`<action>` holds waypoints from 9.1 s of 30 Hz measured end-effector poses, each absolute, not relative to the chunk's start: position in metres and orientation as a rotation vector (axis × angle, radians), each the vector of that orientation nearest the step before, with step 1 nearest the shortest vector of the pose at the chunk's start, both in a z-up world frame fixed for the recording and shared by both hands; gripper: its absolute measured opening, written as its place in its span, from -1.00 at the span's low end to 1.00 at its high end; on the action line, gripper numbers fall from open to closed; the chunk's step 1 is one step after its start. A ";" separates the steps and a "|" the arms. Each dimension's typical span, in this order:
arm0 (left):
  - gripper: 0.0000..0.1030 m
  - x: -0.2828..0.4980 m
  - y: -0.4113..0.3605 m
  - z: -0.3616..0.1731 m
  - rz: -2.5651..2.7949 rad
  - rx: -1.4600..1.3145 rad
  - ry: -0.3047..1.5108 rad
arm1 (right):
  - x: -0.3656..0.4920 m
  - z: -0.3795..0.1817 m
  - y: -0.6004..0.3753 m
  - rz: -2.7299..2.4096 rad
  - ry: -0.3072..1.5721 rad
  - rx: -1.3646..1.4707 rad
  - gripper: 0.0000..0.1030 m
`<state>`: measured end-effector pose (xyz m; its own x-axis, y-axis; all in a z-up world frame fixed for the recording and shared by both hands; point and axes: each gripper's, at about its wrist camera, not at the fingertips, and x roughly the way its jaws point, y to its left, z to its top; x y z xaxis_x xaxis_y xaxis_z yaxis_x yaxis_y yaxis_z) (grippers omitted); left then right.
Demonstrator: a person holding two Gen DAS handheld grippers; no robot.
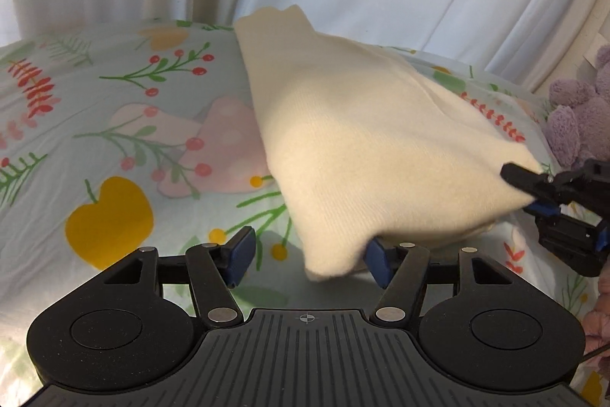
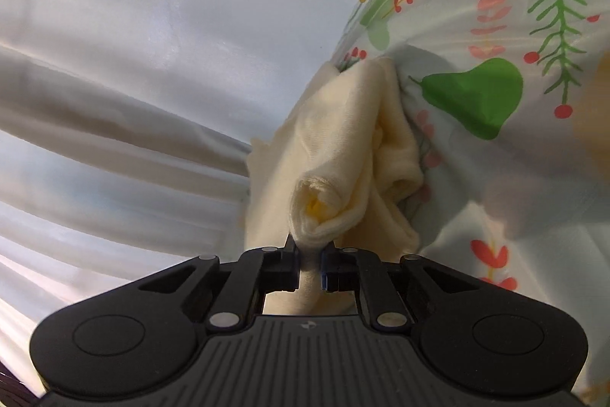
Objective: Fold small clothes
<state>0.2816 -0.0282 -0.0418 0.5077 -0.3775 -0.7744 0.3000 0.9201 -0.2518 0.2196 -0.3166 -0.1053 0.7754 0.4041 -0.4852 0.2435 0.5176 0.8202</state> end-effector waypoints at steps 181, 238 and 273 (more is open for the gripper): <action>0.86 0.167 0.020 0.000 -0.066 -0.002 1.137 | 0.167 0.001 -0.147 -0.012 1.171 -0.059 0.93; 0.86 0.166 0.017 -0.005 -0.107 0.017 1.171 | 0.163 -0.003 -0.148 -0.023 1.176 -0.046 0.93; 0.86 0.166 0.014 -0.005 -0.102 0.019 1.168 | 0.161 -0.001 -0.147 -0.032 1.166 -0.061 0.93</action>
<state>0.1657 0.0143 -0.0051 0.3877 -0.0699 -0.9191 0.0897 0.9952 -0.0378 0.1610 -0.1470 -0.0010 0.3936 -0.0569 -0.9175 -0.0061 0.9979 -0.0645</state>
